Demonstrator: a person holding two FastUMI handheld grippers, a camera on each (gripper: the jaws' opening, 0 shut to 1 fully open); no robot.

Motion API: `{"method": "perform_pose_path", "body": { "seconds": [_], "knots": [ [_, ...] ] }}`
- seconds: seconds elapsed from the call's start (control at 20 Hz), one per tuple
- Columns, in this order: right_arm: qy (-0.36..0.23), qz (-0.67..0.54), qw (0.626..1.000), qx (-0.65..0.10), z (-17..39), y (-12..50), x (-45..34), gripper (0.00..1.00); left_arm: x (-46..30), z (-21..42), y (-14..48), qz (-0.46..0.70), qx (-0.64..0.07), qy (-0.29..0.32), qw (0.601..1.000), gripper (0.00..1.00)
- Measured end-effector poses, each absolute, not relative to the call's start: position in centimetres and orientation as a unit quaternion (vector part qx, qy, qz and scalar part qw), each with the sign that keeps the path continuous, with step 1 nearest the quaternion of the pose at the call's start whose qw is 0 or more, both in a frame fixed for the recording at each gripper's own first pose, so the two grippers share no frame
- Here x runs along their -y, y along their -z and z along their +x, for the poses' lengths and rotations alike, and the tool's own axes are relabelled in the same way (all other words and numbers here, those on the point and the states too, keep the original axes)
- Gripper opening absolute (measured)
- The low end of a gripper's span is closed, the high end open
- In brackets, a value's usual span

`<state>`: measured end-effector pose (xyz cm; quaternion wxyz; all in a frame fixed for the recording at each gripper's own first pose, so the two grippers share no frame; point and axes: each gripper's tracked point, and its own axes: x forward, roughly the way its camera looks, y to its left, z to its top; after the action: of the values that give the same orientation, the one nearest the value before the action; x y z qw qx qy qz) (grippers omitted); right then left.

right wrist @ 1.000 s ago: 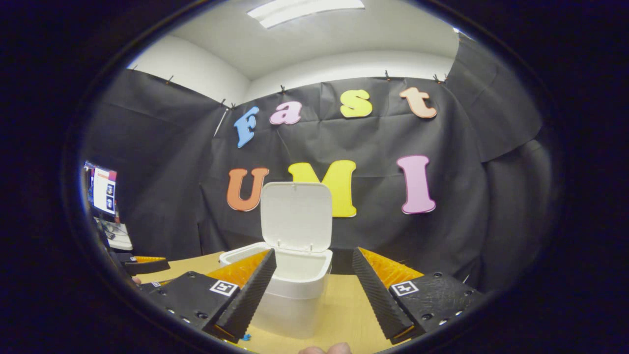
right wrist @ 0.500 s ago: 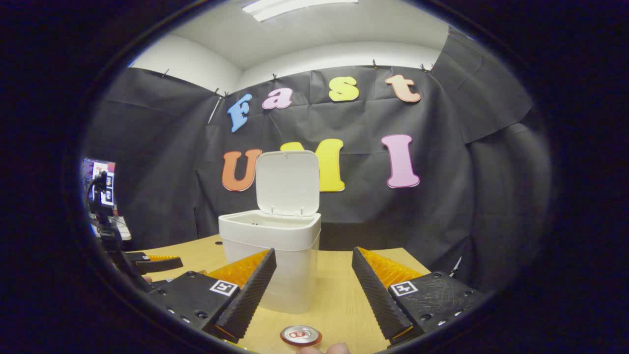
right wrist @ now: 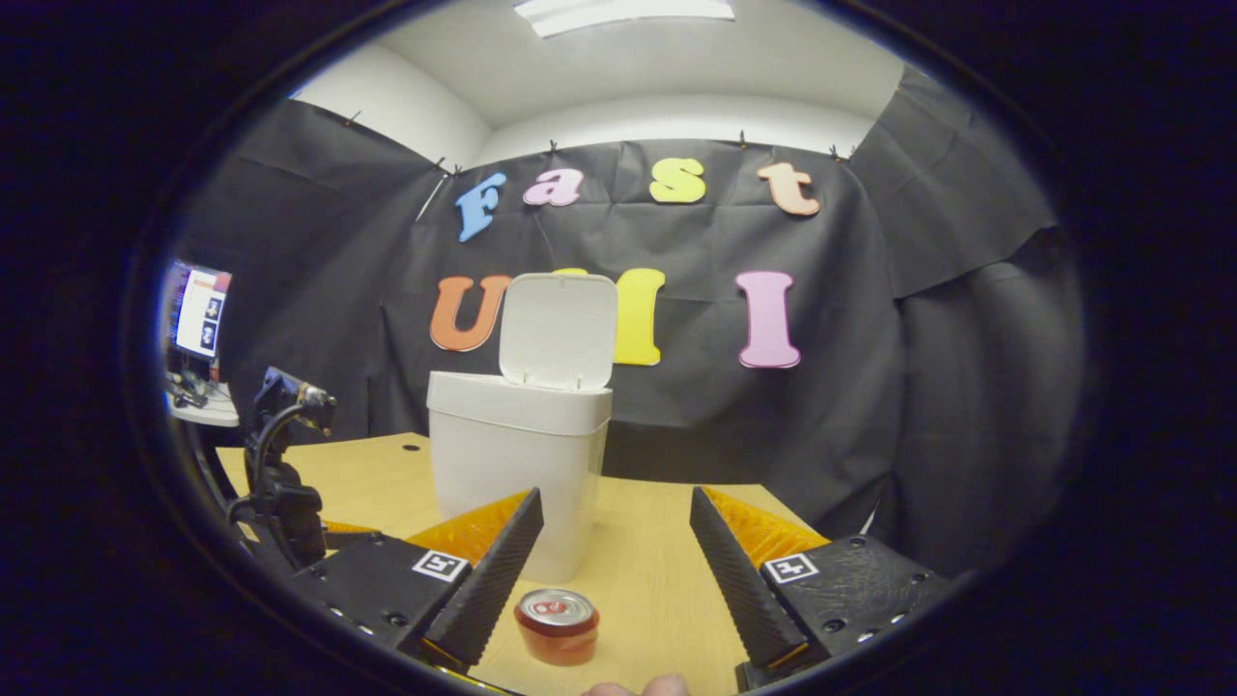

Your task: Press the lid of the desktop garbage bin to open it, pick up the crumpled paper on the desktop and throw it into the bin, then pick up the pop can on the desktop and drop it into the bin, and finally close the garbage bin lid.

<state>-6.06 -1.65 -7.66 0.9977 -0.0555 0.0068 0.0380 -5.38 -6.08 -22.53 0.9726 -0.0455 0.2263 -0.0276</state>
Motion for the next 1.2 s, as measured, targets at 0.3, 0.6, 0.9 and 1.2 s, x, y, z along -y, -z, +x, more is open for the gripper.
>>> {"method": "perform_pose_path", "body": {
  "seconds": [0.3, 0.6, 0.9, 1.2],
  "knots": [
    [-0.037, -0.038, 0.998, -0.037, -6.0, 10.2, 2.4, 0.95, 6.4, -5.0, 24.8, -0.038, -0.273, 0.034, 0.961, 0.99],
    [-0.03, -0.027, 0.998, -0.048, -6.0, 11.3, 3.1, 0.95, 6.7, -5.4, 26.6, -0.037, -0.323, 0.041, 0.945, 0.92],
    [-0.032, -0.02, 0.997, -0.064, -6.6, 13.1, 2.6, 0.98, 6.0, -5.4, 27.1, -0.024, -0.335, 0.019, 0.942, 0.66],
    [-0.047, -0.019, 0.996, -0.075, -7.1, 13.9, 0.7, 0.95, 5.2, -5.5, 26.9, -0.044, -0.335, 0.017, 0.941, 0.36]
  ]
}}
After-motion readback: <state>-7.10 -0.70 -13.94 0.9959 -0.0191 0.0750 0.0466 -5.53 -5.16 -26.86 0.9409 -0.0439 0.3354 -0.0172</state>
